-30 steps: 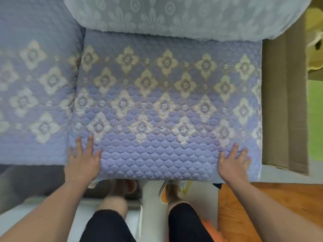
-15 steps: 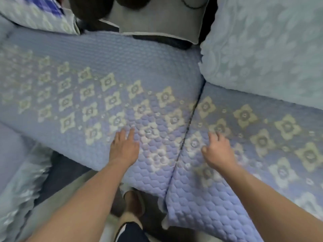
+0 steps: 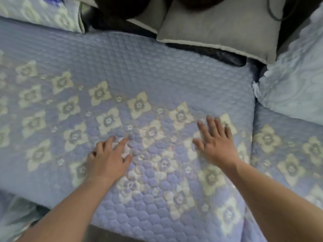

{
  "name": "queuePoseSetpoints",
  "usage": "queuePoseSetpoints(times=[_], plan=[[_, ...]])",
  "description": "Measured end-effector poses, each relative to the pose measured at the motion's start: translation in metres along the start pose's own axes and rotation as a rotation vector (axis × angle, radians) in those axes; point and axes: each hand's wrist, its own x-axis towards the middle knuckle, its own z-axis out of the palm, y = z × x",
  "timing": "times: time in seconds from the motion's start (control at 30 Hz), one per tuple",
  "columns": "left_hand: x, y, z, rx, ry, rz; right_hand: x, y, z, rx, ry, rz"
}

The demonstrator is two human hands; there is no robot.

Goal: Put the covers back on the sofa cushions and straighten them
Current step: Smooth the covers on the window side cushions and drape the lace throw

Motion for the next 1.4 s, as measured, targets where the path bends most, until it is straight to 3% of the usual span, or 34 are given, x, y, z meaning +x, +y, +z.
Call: queuePoseSetpoints(times=[0.07,0.13,0.23,0.3,0.47,0.57,0.63,0.7,0.8,0.97,1.07,1.17,1.27,1.33,1.4], plan=[[0.017,0.004,-0.020,-0.027,-0.019,0.045,0.010,-0.013,-0.025,0.091,-0.014,0.151],[0.038,0.013,-0.039,-0.048,0.029,0.088,0.034,-0.044,-0.045,0.165,0.076,0.262],[0.077,0.024,-0.052,-0.046,0.138,0.149,0.078,-0.086,-0.058,0.089,0.158,0.022],[0.100,0.015,-0.042,-0.094,0.072,0.091,0.104,-0.086,-0.054,0.073,0.184,-0.097],[0.116,-0.010,-0.020,-0.077,-0.084,0.069,0.116,-0.041,-0.034,0.128,0.187,0.253],[0.116,0.003,-0.038,-0.094,-0.118,0.080,0.119,-0.070,-0.045,0.225,0.187,0.392],[0.121,0.001,-0.059,-0.109,-0.032,0.135,0.127,-0.105,-0.056,0.296,0.250,0.459],[0.135,-0.021,-0.074,-0.070,0.067,0.229,0.140,-0.153,-0.064,0.327,0.261,0.374],[0.162,-0.065,-0.080,-0.052,0.093,0.301,0.156,-0.220,-0.063,0.269,0.243,0.229],[0.236,-0.219,-0.069,-0.113,0.185,0.218,0.209,-0.350,-0.067,0.209,0.226,0.287],[0.281,-0.344,-0.065,-0.139,0.276,0.032,0.256,-0.455,-0.076,0.199,0.281,0.284],[0.260,-0.509,-0.032,-0.191,0.223,-0.347,0.261,-0.605,-0.066,0.114,0.217,0.087],[0.201,-0.612,0.002,-0.285,0.153,-0.585,0.220,-0.736,-0.049,0.004,0.153,-0.308],[0.182,-0.625,0.013,-0.336,0.154,-0.633,0.184,-0.789,-0.035,-0.053,0.064,-0.534],[0.171,-0.615,0.017,-0.365,0.193,-0.561,0.152,-0.813,-0.027,-0.098,0.009,-0.747]])
